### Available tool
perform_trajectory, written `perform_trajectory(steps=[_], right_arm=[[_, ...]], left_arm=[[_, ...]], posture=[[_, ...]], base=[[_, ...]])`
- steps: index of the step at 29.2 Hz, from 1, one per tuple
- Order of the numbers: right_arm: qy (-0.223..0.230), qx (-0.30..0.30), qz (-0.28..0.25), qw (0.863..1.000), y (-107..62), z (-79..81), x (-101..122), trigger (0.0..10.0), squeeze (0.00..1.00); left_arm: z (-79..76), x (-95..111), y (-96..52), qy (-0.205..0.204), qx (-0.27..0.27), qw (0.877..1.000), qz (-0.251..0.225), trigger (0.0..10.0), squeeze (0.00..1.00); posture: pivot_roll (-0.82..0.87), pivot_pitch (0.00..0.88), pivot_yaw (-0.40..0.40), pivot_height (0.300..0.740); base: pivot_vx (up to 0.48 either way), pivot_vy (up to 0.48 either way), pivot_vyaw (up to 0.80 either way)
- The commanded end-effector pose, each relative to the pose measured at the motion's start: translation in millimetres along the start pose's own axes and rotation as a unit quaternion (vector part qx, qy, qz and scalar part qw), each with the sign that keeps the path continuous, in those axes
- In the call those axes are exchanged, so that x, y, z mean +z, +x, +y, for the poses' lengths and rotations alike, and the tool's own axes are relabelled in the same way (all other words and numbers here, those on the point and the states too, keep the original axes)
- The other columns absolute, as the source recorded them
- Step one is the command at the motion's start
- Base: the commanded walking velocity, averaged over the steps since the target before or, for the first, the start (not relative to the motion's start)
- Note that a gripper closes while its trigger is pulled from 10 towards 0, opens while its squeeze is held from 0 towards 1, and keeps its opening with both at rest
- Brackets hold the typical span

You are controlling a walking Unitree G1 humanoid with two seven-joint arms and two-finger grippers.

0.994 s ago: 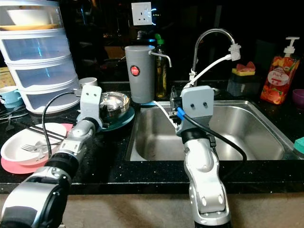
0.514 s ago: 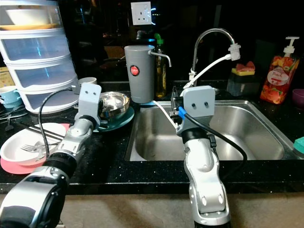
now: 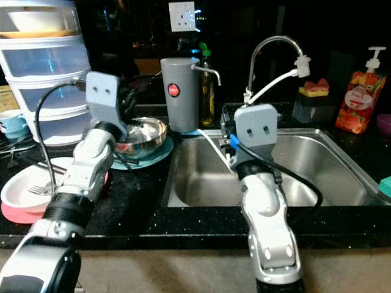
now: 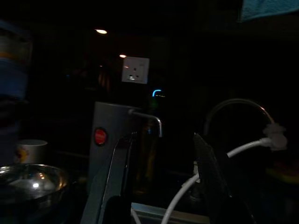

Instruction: Kitchen organization

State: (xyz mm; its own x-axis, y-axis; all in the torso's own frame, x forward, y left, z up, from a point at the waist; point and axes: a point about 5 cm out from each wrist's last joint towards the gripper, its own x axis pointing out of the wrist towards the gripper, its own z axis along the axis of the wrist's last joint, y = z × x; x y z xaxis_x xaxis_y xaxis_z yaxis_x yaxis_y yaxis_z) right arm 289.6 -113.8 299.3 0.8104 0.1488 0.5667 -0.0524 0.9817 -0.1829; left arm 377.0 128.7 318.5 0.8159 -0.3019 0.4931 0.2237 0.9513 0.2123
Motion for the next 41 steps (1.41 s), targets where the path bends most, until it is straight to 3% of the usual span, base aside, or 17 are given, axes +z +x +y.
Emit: perform_trajectory(steps=[1,9,10,11,12,17,18,20,21,26,27,28,29,37,39,40,41], right_arm=[[-0.001,0.007,-0.006,1.0,0.7,1.4,1,10.0,0.0],[0.001,0.006,-0.005,1.0,2.3,0.9,0,10.0,0.0],[0.001,0.007,-0.006,1.0,3.1,1.1,0,10.0,0.0],[0.001,0.007,-0.006,1.0,3.1,1.1,0,10.0,0.0],[0.0,0.006,-0.006,1.0,3.4,1.1,-1,10.0,0.0],[-0.002,-0.001,-0.005,1.0,1.2,-0.4,-1,10.0,0.0],[-0.003,-0.002,-0.004,1.0,0.5,-0.6,-1,10.0,0.0],[-0.003,-0.002,-0.004,1.0,0.5,-0.6,-1,10.0,0.0],[-0.004,-0.004,-0.004,1.0,-0.3,-0.9,-1,10.0,0.0],[-0.009,-0.011,-0.004,1.0,-2.6,-3.7,0,10.0,0.0],[-0.01,-0.013,-0.003,1.0,-3.2,-4.7,0,10.0,0.0],[-0.011,-0.014,-0.003,1.0,-3.5,-5.3,-1,10.0,0.0],[-0.012,-0.015,-0.003,1.0,-3.7,-5.8,-1,10.0,0.0],[-0.011,-0.014,-0.003,1.0,-3.3,-4.9,-1,10.0,0.0],[-0.008,-0.01,-0.004,1.0,-2.6,-3.2,-2,10.0,0.0],[-0.008,-0.008,-0.004,1.0,-2.1,-2.4,-1,10.0,0.0],[-0.008,-0.008,-0.004,1.0,-2.1,-2.4,-1,10.0,0.0]], left_arm=[[-13.3,-5,-6.1,-0.006,-0.058,0.998,0.021,10.0,0.0],[-36.3,12,-5.4,-0.035,-0.122,0.991,-0.038,10.0,0.0],[-54.6,-9,-7.4,-0.09,-0.178,0.978,0.059,10.0,0.0],[-54.6,-9,-7.4,-0.09,-0.178,0.978,0.059,10.0,0.0],[-65.7,-40,-11.8,-0.064,-0.18,0.972,0.139,10.0,0.0],[-88.7,-74,-27.6,-0.085,-0.217,0.948,0.218,10.0,0.0],[-94.4,-83,-33.0,-0.077,-0.226,0.942,0.234,10.0,0.62],[-94.4,-83,-33.0,-0.077,-0.226,0.942,0.234,10.0,0.62],[-98.2,-90,-37.1,-0.07,-0.229,0.939,0.246,10.0,1.0],[-92.1,-76,-26.7,-0.083,-0.202,0.957,0.19,10.0,1.0],[-83.9,-65,-19.8,-0.086,-0.188,0.965,0.16,10.0,0.85],[-78.6,-58,-15.2,-0.086,-0.179,0.969,0.144,10.0,0.85],[-57.7,-50,-4.9,-0.048,-0.135,0.981,0.131,10.0,0.0],[-11.0,-49,5.9,0.052,-0.025,0.985,0.165,10.0,0.0],[1.2,-59,1.9,0.147,-0.013,0.97,0.195,10.0,0.0],[1.9,-63,-0.7,0.214,-0.028,0.957,0.196,10.0,1.0],[1.9,-63,-0.7,0.214,-0.028,0.957,0.196,10.0,1.0]], posture=[[-0.03,0.0,0.015,0.74],[-0.02,0.0,0.008,0.74],[-0.03,0.0,0.009,0.74],[-0.03,0.0,0.009,0.74],[-0.03,0.0,0.016,0.74],[-0.04,0.0,0.022,0.74],[-0.05,0.0,0.03,0.74],[-0.05,0.0,0.03,0.74],[-0.06,0.0,0.035,0.74],[-0.07,0.0,0.043,0.74],[-0.07,0.0,0.043,0.74],[-0.07,0.0,0.044,0.74],[-0.07,0.0,0.044,0.74],[-0.06,0.0,0.036,0.74],[-0.06,0.0,0.033,0.74],[-0.06,0.0,0.032,0.74],[-0.06,0.0,0.032,0.74]], base=[[0.0,0.0,0.0],[0.0,0.0,0.0],[0.0,0.0,0.0],[0.0,0.0,0.0],[0.0,0.0,0.0],[0.0,0.0,0.0],[0.0,0.0,0.0],[0.0,0.0,0.0],[0.0,0.0,0.0],[0.0,0.0,0.0],[0.0,0.0,0.0],[0.0,0.0,0.0],[0.0,0.0,0.0],[0.0,0.0,0.0],[0.0,0.0,0.0],[0.0,0.0,0.0],[0.0,0.0,0.0]])
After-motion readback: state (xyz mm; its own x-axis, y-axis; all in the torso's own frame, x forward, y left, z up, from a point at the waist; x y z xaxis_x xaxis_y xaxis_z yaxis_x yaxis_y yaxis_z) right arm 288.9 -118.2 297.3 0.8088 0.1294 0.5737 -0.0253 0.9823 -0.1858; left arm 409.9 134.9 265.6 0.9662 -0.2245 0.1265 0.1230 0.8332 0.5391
